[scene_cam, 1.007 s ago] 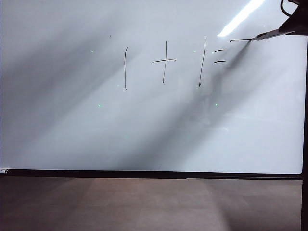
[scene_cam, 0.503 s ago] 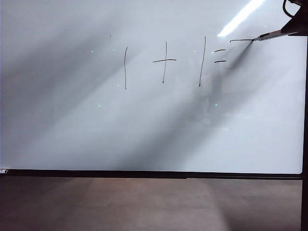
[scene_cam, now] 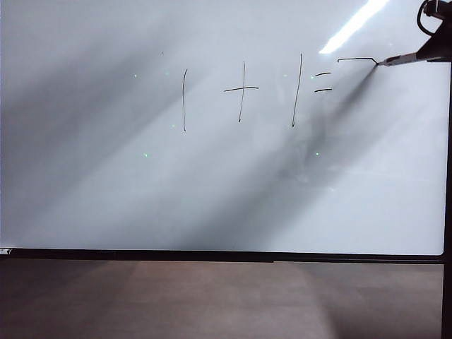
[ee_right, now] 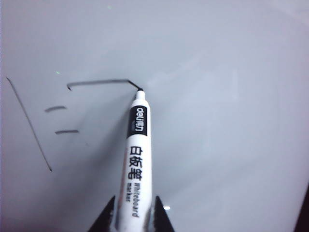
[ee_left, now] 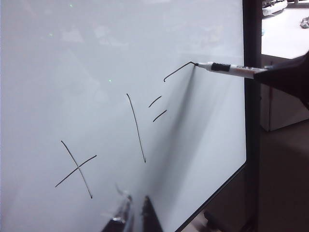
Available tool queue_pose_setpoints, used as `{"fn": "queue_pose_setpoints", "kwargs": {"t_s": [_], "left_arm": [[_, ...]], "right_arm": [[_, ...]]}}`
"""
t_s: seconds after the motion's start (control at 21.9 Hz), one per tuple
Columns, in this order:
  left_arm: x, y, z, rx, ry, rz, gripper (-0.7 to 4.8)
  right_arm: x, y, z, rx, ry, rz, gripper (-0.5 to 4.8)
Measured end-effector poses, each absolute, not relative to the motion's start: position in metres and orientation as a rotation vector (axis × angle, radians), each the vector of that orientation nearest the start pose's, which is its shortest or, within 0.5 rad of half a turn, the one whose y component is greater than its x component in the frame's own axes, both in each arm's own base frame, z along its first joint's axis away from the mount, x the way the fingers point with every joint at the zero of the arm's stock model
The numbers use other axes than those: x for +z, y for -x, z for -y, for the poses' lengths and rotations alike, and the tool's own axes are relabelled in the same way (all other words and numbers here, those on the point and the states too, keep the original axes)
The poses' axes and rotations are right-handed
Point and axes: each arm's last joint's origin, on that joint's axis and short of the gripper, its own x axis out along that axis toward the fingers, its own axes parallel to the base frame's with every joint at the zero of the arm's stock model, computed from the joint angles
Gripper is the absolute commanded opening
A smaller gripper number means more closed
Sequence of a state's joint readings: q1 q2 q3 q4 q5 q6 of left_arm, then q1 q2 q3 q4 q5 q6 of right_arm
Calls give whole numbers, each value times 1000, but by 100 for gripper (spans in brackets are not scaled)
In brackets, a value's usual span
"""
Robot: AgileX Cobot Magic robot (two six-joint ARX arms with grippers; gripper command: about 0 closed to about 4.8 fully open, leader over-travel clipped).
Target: Reach to the right to find the marker pen, pick it up, and write the answer to the math problem on the whiteboard.
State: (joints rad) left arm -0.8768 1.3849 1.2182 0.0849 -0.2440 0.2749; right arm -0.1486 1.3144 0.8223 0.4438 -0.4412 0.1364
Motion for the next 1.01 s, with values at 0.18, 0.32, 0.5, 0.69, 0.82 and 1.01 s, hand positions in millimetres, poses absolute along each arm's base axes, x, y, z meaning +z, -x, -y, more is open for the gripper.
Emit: {"fn": "queue_pose_setpoints", "kwargs": {"t_s": [0.18, 0.32, 0.5, 0.69, 0.82, 1.01], "left_arm": [[374, -209, 240, -639, -310, 17, 28], [374, -209, 240, -638, -310, 17, 28], [374, -209, 240, -639, -310, 17, 28], [374, -209, 240, -639, -310, 17, 28], [374, -209, 240, -639, -310, 17, 28], [374, -209, 240, -639, -309, 18, 28]], "right_arm": [[285, -289, 31, 276, -149, -82, -6], [282, -291, 32, 276, -151, -96, -6], [276, -295, 28, 285, -154, -116, -6], [265, -302, 22, 290, -157, -154, -6], [257, -304, 16, 286, -159, -179, -6], [244, -302, 13, 273, -163, -211, -6]]}}
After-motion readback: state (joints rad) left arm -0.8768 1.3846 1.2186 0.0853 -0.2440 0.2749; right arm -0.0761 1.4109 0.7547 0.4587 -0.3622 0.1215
